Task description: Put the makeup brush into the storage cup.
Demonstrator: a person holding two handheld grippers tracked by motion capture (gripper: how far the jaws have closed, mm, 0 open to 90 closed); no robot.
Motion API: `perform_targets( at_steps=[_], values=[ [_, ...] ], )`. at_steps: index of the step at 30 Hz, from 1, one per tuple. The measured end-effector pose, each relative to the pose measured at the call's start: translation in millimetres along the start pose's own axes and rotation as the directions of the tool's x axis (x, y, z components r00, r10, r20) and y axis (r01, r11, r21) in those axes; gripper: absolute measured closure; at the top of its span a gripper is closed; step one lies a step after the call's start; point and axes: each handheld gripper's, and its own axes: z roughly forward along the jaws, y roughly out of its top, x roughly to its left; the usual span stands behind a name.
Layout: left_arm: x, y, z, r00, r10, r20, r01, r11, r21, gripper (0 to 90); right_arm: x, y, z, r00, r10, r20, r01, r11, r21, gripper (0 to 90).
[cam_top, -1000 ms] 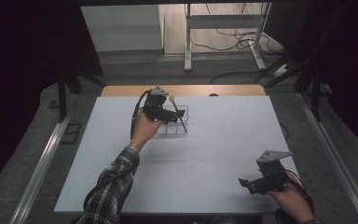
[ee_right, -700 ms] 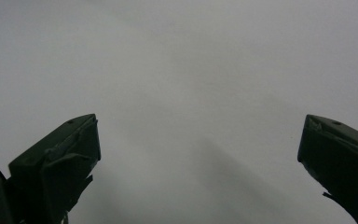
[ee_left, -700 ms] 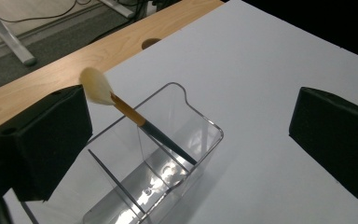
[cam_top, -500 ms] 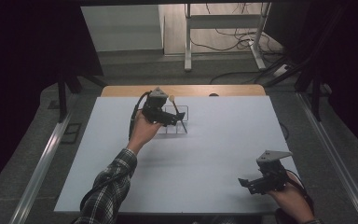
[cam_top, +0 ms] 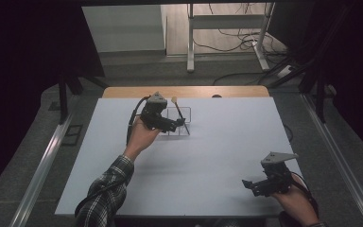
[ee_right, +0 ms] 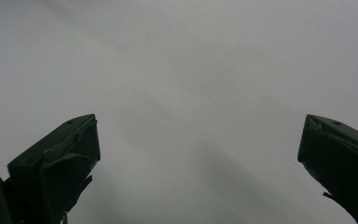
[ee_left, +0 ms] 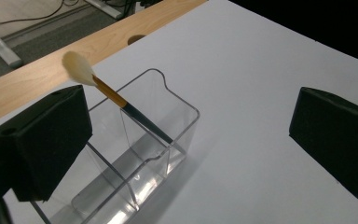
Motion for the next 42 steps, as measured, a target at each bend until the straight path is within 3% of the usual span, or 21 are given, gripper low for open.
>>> perform_targets(
  at_steps=[11,21,33,42],
  values=[
    [-7.7,-8.6,-2.5,0.9998,0.01,0.02,-0.01,0.9999,0.002,0.0,-1.3,-0.3,-2.1,0.9998,0.015,0.012,-0.015,1.0,-0.019,0.0],
    [-13.8,-25.6,-4.5,0.9996,0.01,0.028,-0.01,0.9999,-0.002,0.0,-3.2,-0.6,-4.5,0.9994,0.028,0.018,-0.027,0.999,-0.043,0.0],
    [-17.4,-36.8,-5.1,0.9994,0.014,0.03,-0.015,0.9997,0.017,0.0,-7.1,-3.6,-6.4,0.9983,0.016,0.056,-0.014,0.999,-0.038,0.0],
    [-22.2,-44.1,-7.3,0.999,0.016,0.043,-0.017,0.9996,0.02,0.0,-8.6,-5.1,-9.1,0.9971,0.036,0.067,-0.032,0.998,-0.054,0.0]
  ],
)
